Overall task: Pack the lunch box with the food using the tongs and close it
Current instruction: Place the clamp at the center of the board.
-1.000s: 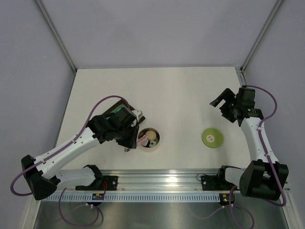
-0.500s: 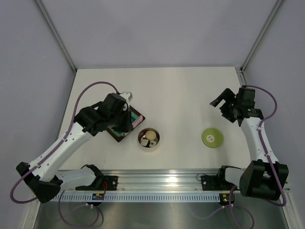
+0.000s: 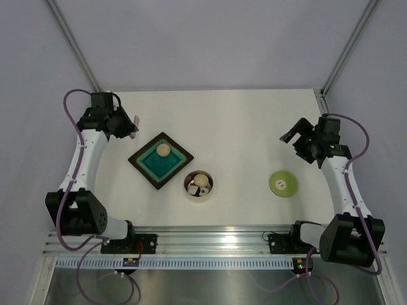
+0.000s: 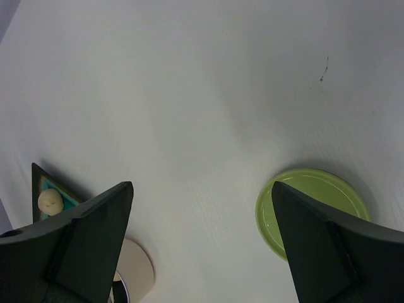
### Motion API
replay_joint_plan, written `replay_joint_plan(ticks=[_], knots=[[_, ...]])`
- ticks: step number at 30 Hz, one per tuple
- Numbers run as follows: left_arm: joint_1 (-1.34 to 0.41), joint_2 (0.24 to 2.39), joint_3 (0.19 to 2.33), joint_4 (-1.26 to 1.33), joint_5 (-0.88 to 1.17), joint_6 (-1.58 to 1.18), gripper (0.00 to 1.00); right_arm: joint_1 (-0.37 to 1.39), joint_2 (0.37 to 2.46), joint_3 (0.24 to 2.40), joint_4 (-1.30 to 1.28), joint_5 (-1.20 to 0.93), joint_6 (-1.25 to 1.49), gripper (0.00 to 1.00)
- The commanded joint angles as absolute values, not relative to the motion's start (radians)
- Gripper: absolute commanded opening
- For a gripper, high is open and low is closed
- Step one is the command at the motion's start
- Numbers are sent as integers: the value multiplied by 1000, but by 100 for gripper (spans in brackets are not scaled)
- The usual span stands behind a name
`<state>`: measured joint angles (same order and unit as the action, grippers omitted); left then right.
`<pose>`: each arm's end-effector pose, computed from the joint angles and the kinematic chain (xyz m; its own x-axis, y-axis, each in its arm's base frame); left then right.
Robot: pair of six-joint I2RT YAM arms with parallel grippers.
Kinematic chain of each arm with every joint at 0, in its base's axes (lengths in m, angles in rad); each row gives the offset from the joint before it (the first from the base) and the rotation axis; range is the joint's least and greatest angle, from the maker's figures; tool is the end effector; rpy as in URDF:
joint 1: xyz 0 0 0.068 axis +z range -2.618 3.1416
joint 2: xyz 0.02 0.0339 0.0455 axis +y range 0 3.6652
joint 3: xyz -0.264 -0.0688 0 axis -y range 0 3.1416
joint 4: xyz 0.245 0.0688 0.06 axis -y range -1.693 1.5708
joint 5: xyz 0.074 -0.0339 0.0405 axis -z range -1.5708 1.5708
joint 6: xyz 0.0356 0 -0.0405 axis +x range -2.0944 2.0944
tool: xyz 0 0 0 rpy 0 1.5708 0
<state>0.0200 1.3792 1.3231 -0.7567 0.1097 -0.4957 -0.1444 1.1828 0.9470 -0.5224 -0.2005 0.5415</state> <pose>0.2929 0.0020 0.3394 -0.6650 -0.4862 -0.5669 -0.2966 0.8686 -0.3969 0.2498 -0.0292 0.2841 -0.5842 0.5954 -0.5516 0.3489 0.7979 0.4916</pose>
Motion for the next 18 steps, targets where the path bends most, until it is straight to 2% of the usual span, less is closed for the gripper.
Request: replay_joint_plan(ticks=[1,6,15,18], knots=[[72,1526,1420,-649,216,-522,0,-146,1163,950,-549,-201,509,99],[101,1684,1477,-635,54,-460,0,-146,1163,943,-542,-207,512,99],[104,1750,1467,-552,-196,-273,0,-146,1200,942,-522,-219,511,99],[117,1799,1514,-551,-180,-186,0,-146,1210,942,-506,-233,515,99]])
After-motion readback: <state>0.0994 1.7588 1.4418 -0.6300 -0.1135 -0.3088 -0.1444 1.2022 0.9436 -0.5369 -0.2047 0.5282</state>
